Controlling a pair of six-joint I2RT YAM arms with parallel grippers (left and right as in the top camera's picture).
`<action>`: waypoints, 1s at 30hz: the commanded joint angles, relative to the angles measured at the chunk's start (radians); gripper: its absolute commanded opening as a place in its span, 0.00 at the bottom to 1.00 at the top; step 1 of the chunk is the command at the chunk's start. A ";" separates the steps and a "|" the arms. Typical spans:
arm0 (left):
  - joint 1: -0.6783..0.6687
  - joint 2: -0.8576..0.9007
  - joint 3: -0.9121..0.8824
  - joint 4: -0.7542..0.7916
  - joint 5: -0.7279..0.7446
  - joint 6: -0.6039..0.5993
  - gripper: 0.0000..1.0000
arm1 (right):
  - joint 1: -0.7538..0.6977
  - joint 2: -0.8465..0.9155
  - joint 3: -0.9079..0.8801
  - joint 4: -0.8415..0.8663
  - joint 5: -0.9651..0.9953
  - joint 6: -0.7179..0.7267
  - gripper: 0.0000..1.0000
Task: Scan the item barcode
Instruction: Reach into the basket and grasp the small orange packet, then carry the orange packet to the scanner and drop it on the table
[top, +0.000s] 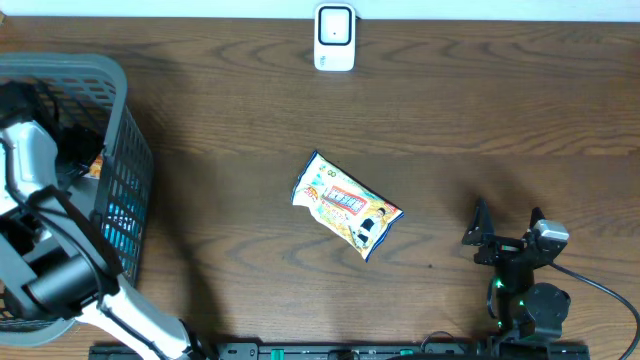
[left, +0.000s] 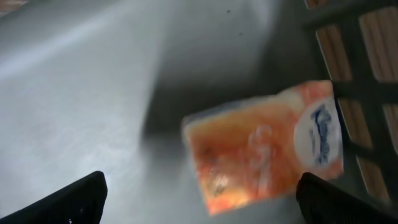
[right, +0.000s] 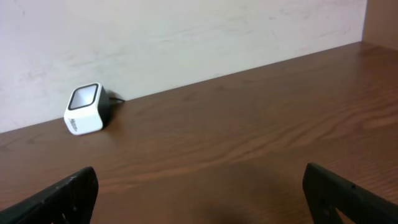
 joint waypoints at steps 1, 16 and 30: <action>0.002 0.066 -0.001 0.032 0.070 -0.008 0.98 | 0.006 -0.006 -0.002 -0.003 0.002 0.011 0.99; 0.005 0.047 0.004 0.007 0.090 -0.003 0.08 | 0.006 -0.006 -0.002 -0.003 0.002 0.011 0.99; -0.022 -0.674 0.007 -0.210 0.085 -0.220 0.07 | 0.006 -0.006 -0.002 -0.003 0.001 0.011 0.99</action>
